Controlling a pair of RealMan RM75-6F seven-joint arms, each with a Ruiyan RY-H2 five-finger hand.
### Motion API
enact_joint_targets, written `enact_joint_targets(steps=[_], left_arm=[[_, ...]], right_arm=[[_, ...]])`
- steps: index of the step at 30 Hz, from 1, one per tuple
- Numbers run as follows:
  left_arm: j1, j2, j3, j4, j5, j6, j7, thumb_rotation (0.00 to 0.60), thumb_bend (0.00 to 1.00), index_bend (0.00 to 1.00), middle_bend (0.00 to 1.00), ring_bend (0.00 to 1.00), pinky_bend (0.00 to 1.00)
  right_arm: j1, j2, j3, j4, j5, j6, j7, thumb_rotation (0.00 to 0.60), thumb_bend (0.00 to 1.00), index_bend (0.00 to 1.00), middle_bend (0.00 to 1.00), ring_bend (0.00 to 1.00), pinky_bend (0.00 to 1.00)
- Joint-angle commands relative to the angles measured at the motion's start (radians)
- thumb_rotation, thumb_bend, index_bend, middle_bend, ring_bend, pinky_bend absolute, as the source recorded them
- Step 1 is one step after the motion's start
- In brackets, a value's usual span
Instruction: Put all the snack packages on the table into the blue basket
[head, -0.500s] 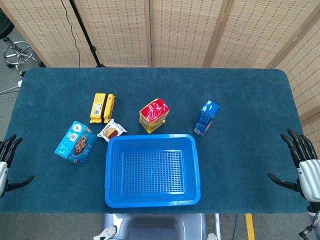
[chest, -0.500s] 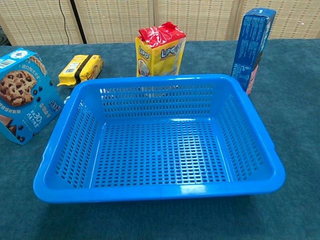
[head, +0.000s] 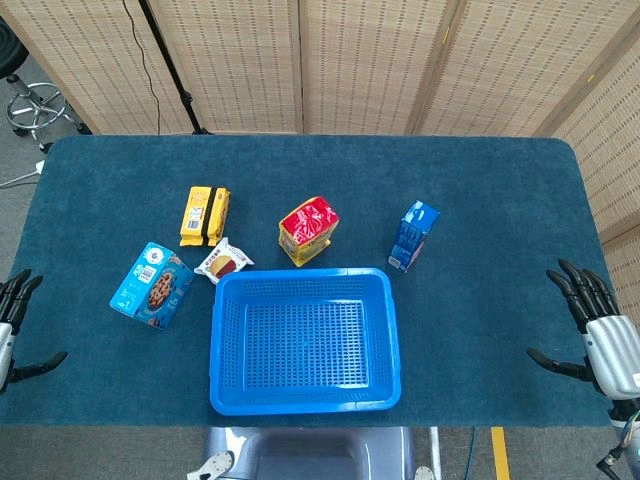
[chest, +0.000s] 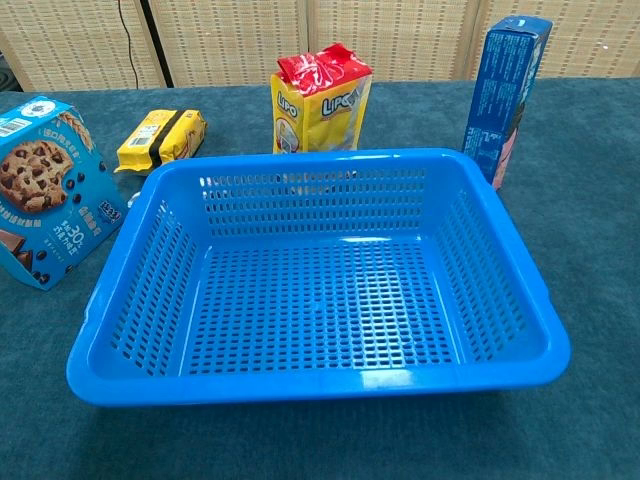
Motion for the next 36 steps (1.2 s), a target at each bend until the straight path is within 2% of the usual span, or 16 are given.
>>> enact_joint_targets(steps=[1,9,21,36], left_arm=[[0.001,0.003,-0.005,-0.001,-0.010,0.001,-0.009,0.600,0.07,0.00,0.00,0.00,0.00],[-0.001,-0.004,-0.013,-0.001,-0.027,-0.001,0.003,0.600,0.07,0.00,0.00,0.00,0.00],[-0.017,-0.021,-0.028,-0.006,-0.075,-0.036,0.044,0.600,0.07,0.00,0.00,0.00,0.00],[-0.023,-0.031,-0.028,-0.013,-0.084,-0.047,0.080,0.600,0.07,0.00,0.00,0.00,0.00]], right_arm=[[0.083,-0.016,0.000,0.088,-0.002,-0.108,0.236,0.600,0.00,0.00,0.00,0.00,0.00],[0.206,-0.092,0.038,0.244,0.037,-0.240,0.460,0.600,0.00,0.00,0.00,0.00,0.00],[0.385,-0.199,0.106,0.365,0.138,-0.464,0.608,0.600,0.00,0.00,0.00,0.00,0.00],[0.482,-0.251,0.135,0.373,0.184,-0.578,0.746,0.600,0.00,0.00,0.00,0.00,0.00]])
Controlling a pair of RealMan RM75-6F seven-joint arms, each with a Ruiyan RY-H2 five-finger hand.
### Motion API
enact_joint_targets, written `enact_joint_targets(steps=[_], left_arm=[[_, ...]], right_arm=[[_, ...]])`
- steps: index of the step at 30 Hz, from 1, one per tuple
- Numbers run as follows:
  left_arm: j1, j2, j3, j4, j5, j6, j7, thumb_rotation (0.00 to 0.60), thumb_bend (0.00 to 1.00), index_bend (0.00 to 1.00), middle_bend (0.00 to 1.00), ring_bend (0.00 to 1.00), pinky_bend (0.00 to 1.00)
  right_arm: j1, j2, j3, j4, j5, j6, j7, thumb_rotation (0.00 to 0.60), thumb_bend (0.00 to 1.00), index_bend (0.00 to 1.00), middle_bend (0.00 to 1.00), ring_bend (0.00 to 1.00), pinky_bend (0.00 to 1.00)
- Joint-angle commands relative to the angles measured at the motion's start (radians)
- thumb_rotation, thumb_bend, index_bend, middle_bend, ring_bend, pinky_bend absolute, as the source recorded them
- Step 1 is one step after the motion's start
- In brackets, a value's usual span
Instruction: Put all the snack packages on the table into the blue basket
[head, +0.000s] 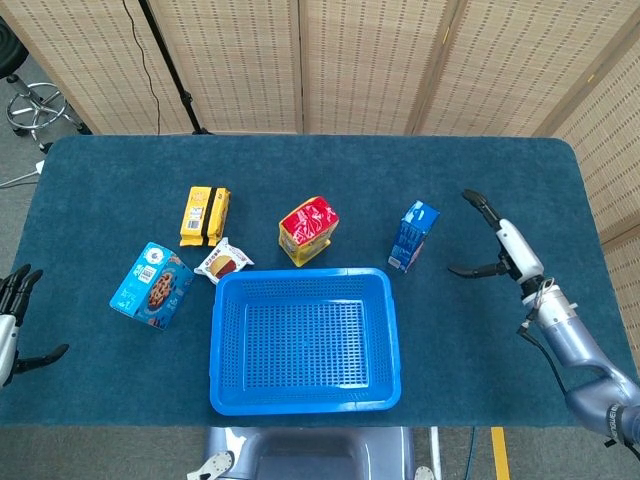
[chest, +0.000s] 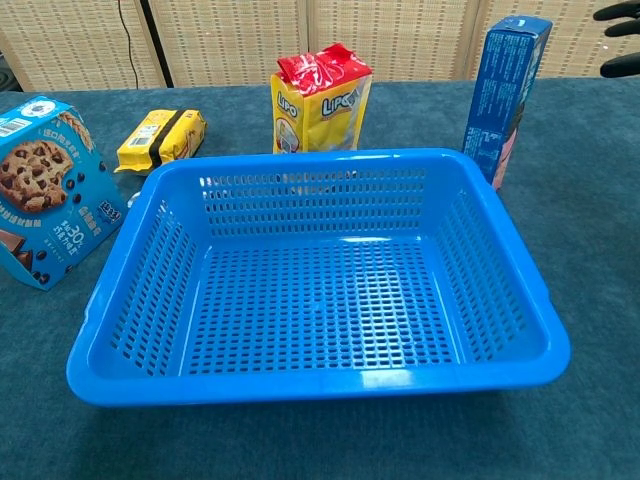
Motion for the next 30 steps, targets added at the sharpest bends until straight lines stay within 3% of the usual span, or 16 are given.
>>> enact_joint_targets(steps=[1,7,15,26,28,30], left_arm=[[-0.002,-0.002,-0.002,0.000,-0.007,-0.003,0.005,0.600,0.07,0.00,0.00,0.00,0.00],[-0.004,-0.006,-0.010,-0.001,-0.022,-0.004,0.010,0.600,0.07,0.00,0.00,0.00,0.00],[-0.009,-0.006,-0.020,0.001,-0.044,-0.014,0.011,0.600,0.07,0.00,0.00,0.00,0.00],[-0.012,-0.002,-0.030,0.008,-0.065,-0.024,-0.013,0.600,0.07,0.00,0.00,0.00,0.00],[-0.012,-0.003,-0.032,0.009,-0.069,-0.024,-0.016,0.600,0.07,0.00,0.00,0.00,0.00],[-0.013,-0.005,-0.035,0.011,-0.073,-0.023,-0.016,0.600,0.07,0.00,0.00,0.00,0.00]], right_arm=[[0.024,-0.009,0.005,-0.008,0.007,-0.029,0.016,0.600,0.00,0.00,0.00,0.00,0.00],[0.058,-0.041,0.031,-0.021,0.055,-0.065,-0.024,0.600,0.00,0.00,0.00,0.00,0.00],[0.110,-0.102,0.104,-0.063,0.224,-0.125,-0.245,0.600,0.00,0.00,0.00,0.00,0.00],[0.139,-0.172,0.133,-0.042,0.341,-0.176,-0.384,0.600,0.00,0.00,0.00,0.00,0.01],[0.140,-0.177,0.135,-0.046,0.353,-0.186,-0.395,0.600,0.00,0.00,0.01,0.00,0.07],[0.140,-0.178,0.139,-0.052,0.368,-0.196,-0.403,0.600,0.00,0.01,0.09,0.02,0.19]])
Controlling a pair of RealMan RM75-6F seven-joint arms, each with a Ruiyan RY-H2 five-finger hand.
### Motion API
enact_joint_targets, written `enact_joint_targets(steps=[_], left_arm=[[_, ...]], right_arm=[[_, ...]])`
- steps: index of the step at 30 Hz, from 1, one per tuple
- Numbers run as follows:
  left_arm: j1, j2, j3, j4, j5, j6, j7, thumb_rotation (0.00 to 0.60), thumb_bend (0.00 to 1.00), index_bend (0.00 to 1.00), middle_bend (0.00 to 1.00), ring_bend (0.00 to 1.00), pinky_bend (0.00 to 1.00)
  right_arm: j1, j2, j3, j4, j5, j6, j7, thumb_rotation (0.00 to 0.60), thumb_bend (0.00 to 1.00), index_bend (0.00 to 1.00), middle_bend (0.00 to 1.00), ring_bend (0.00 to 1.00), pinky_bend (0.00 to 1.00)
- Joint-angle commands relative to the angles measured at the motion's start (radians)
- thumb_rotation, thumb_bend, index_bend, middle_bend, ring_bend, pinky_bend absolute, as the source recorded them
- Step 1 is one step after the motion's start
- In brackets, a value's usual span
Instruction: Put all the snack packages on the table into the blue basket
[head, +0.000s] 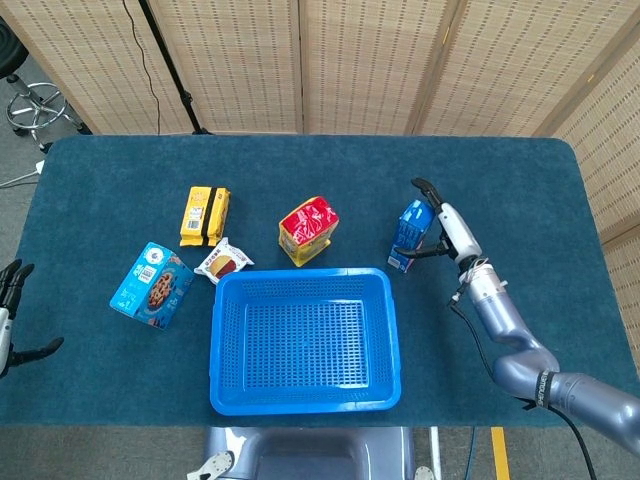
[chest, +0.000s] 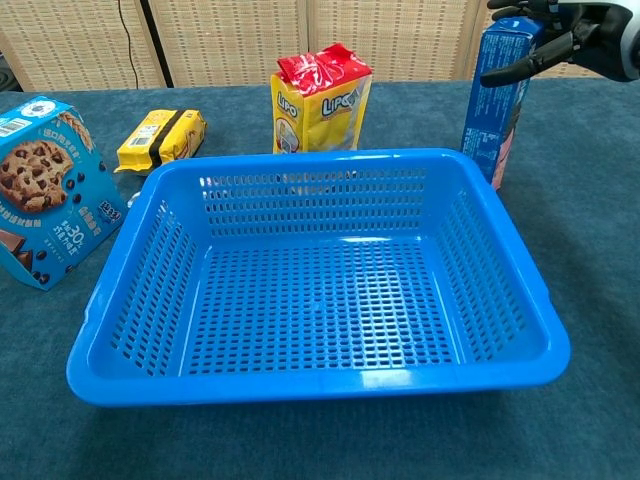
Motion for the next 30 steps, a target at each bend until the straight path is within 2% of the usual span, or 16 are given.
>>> enact_joint_targets(steps=[1,3,5,7,8,9,11,17,21,30], left_arm=[[-0.001,-0.003,-0.003,0.002,-0.004,0.000,0.000,0.600,0.07,0.00,0.00,0.00,0.00],[-0.002,-0.005,-0.004,0.002,-0.008,-0.003,0.003,0.600,0.07,0.00,0.00,0.00,0.00],[-0.004,-0.006,-0.003,0.002,-0.009,-0.007,0.007,0.600,0.07,0.00,0.00,0.00,0.00],[-0.003,-0.004,-0.001,-0.001,-0.005,-0.006,0.000,0.600,0.07,0.00,0.00,0.00,0.00],[-0.001,-0.002,-0.001,-0.001,-0.003,-0.004,-0.004,0.600,0.07,0.00,0.00,0.00,0.00],[-0.001,-0.002,0.000,-0.001,-0.001,-0.002,-0.007,0.600,0.07,0.00,0.00,0.00,0.00],[0.001,0.000,0.000,-0.001,0.002,0.000,-0.011,0.600,0.07,0.00,0.00,0.00,0.00],[0.004,0.005,0.008,-0.004,0.020,0.003,-0.025,0.600,0.07,0.00,0.00,0.00,0.00],[0.008,0.009,0.011,-0.005,0.034,0.013,-0.035,0.600,0.07,0.00,0.00,0.00,0.00],[0.014,0.017,0.016,-0.005,0.052,0.023,-0.062,0.600,0.07,0.00,0.00,0.00,0.00]], right_arm=[[0.001,-0.005,0.007,-0.009,0.017,-0.011,-0.013,0.600,0.00,0.05,0.17,0.06,0.27],[-0.001,-0.012,0.011,-0.012,0.018,-0.004,-0.021,0.600,0.01,0.16,0.31,0.17,0.39],[-0.003,-0.026,0.016,-0.008,0.026,0.009,-0.040,0.600,0.07,0.28,0.42,0.30,0.49],[-0.009,-0.056,0.031,0.009,0.046,0.065,-0.086,0.600,0.22,0.38,0.51,0.41,0.58],[-0.013,-0.067,0.036,0.011,0.054,0.088,-0.105,0.600,0.25,0.40,0.53,0.43,0.59],[-0.016,-0.074,0.040,0.010,0.060,0.104,-0.120,0.600,0.34,0.43,0.55,0.48,0.62],[-0.024,-0.078,0.050,0.004,0.066,0.135,-0.143,0.600,0.46,0.47,0.58,0.53,0.67],[-0.059,-0.026,0.085,-0.092,0.051,0.220,-0.194,0.600,0.50,0.48,0.59,0.54,0.69],[-0.085,0.039,0.113,-0.191,0.033,0.260,-0.208,0.600,0.56,0.49,0.59,0.54,0.69],[-0.145,0.191,0.172,-0.468,-0.062,0.351,-0.190,0.600,0.56,0.50,0.60,0.54,0.69]])
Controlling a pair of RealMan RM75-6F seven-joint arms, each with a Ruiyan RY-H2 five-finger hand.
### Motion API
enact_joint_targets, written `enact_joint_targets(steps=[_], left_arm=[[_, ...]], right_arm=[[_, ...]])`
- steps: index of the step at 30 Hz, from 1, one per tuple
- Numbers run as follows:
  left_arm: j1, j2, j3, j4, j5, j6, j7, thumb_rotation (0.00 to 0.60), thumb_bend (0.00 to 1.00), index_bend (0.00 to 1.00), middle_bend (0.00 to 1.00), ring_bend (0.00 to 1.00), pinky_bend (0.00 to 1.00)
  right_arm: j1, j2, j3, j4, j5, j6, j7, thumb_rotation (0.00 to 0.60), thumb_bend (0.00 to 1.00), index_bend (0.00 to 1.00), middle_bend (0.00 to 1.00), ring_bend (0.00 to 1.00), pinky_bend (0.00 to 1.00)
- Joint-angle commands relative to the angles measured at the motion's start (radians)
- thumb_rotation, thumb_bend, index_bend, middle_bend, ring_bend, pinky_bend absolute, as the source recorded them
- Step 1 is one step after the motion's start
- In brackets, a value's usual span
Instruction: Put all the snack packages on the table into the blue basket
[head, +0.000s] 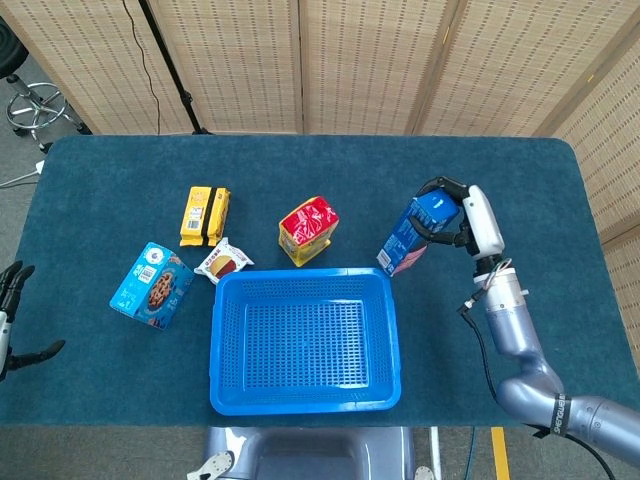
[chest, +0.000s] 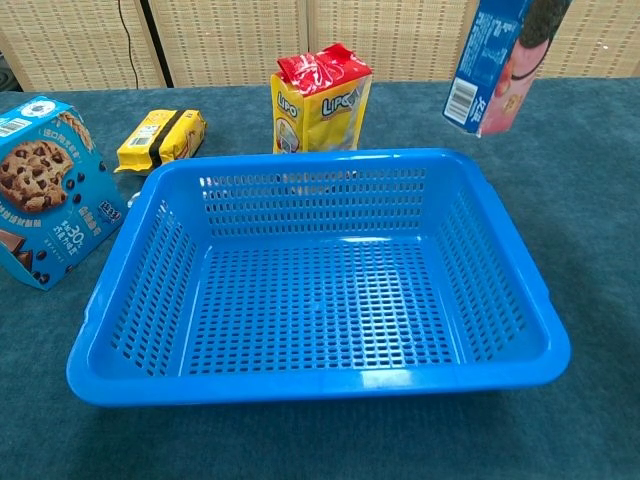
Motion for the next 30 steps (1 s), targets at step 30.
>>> enact_joint_targets(steps=[30], left_arm=[[0.002,0.019,0.000,0.010,-0.009,-0.015,-0.056,0.600,0.07,0.00,0.00,0.00,0.00]], right_arm=[[0.142,0.060,-0.222,-0.356,0.056,-0.262,-0.508,0.600,0.65,0.53,0.65,0.57,0.70]])
